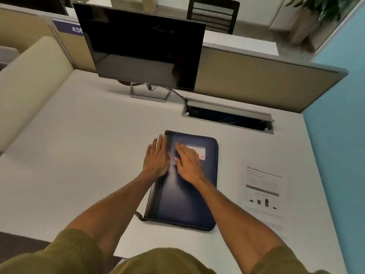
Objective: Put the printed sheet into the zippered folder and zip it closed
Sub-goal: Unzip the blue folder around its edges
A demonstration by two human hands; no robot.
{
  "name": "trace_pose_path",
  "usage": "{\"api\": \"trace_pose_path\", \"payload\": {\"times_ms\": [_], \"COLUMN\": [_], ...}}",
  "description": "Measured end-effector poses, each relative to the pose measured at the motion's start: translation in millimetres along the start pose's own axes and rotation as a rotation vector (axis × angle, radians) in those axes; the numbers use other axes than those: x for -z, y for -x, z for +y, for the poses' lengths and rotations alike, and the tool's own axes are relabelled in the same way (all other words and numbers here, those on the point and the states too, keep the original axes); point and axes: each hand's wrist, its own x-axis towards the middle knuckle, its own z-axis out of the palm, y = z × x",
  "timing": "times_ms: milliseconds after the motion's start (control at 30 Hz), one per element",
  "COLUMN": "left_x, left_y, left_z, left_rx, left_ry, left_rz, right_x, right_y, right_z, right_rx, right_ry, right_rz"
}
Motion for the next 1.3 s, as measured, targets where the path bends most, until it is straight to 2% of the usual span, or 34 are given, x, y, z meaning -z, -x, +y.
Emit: {"api": "trace_pose_path", "payload": {"times_ms": [100, 300, 533, 700, 933, 1300], "left_x": [8, 12, 5, 3, 3, -4], "left_y": [-20, -49, -64, -79, -93, -106], "left_z": [-16, -23, -14, -19, -22, -19], "left_rx": [0.031, 0.026, 0.117, 0.11, 0.191, 0.152], "left_ry": [0.048, 0.125, 0.282, 0.325, 0.469, 0.4], "left_rz": [-0.013, 0.008, 0.103, 0.131, 0.183, 0.152], "right_x": [8, 25, 30, 33, 24, 28], "right_y": [-32, -93, -156, -194, -220, -222], "right_z": [-3, 1, 20, 20, 24, 38], "right_rx": [-0.052, -0.034, 0.011, 0.062, 0.12, 0.327], "right_ry": [-0.117, -0.066, -0.018, 0.005, -0.017, 0.174], "right_rz": [0.044, 0.023, -0.088, -0.219, -0.367, -0.35]}}
